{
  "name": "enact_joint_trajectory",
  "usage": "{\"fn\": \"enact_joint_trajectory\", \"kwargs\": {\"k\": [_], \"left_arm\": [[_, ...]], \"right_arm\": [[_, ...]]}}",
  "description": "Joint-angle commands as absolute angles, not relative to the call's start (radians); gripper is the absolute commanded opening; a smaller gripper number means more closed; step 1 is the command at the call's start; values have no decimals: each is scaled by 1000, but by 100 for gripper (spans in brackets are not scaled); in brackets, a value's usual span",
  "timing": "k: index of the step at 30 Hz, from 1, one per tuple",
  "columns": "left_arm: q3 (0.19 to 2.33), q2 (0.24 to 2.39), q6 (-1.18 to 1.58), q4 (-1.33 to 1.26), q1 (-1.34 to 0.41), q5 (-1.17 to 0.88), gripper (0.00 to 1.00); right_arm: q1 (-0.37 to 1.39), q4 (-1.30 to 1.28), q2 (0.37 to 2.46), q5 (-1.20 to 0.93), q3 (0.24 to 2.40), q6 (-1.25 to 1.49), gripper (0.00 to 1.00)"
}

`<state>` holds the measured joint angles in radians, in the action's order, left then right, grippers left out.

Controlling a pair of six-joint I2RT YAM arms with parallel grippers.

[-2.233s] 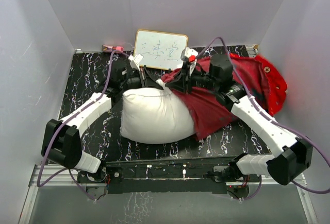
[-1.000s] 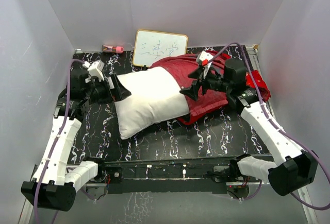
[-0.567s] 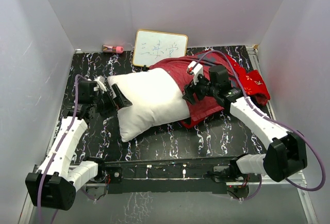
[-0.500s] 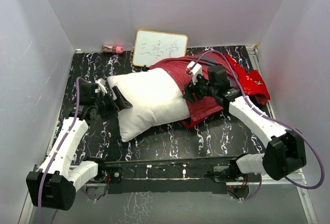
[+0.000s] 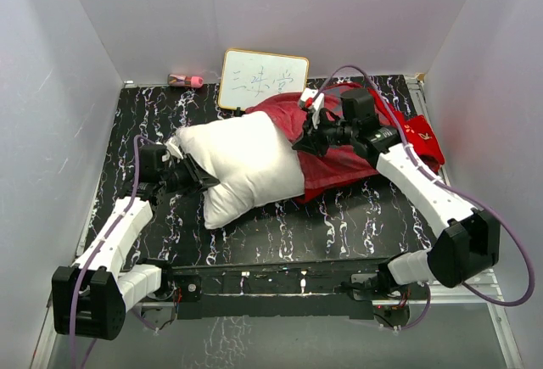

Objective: Put the pillow into the pillowcase

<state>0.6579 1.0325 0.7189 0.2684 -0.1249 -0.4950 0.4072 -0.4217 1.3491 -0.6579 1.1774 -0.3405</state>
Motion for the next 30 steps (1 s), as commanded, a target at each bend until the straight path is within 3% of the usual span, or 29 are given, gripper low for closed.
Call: {"fn": "enact_joint_trajectory", "kwargs": {"k": [1, 8, 14, 15, 18, 20, 22, 24, 25, 27, 30], "left_arm": [[664, 1034, 754, 75, -126, -659, 21], [710, 1035, 796, -35, -129, -705, 13], [697, 1023, 820, -52, -130, -692, 10], [697, 1017, 811, -31, -130, -678, 14], [718, 995, 773, 102, -130, -582, 44], [749, 980, 717, 195, -129, -531, 64], [788, 965, 663, 280, -127, -489, 77], [826, 949, 604, 358, -128, -457, 86], [841, 937, 596, 381, -134, -433, 90], [864, 905, 584, 410, -148, -390, 97], [913, 866, 565, 466, -161, -358, 97]], "right_arm": [[472, -402, 1411, -953, 1362, -332, 8], [620, -418, 1575, -1051, 1608, -391, 8], [671, -504, 1617, -1020, 1531, -531, 8], [670, -517, 1624, -963, 1504, -545, 7], [642, -571, 1661, -822, 1485, -579, 12], [597, -599, 1682, -792, 1525, -554, 25], [567, -617, 1670, -748, 1552, -571, 45], [558, -688, 1658, -687, 1591, -663, 70], [553, -725, 1655, -653, 1614, -697, 77], [531, -787, 1651, -602, 1648, -739, 83], [497, -845, 1620, -552, 1663, -774, 86]]}}
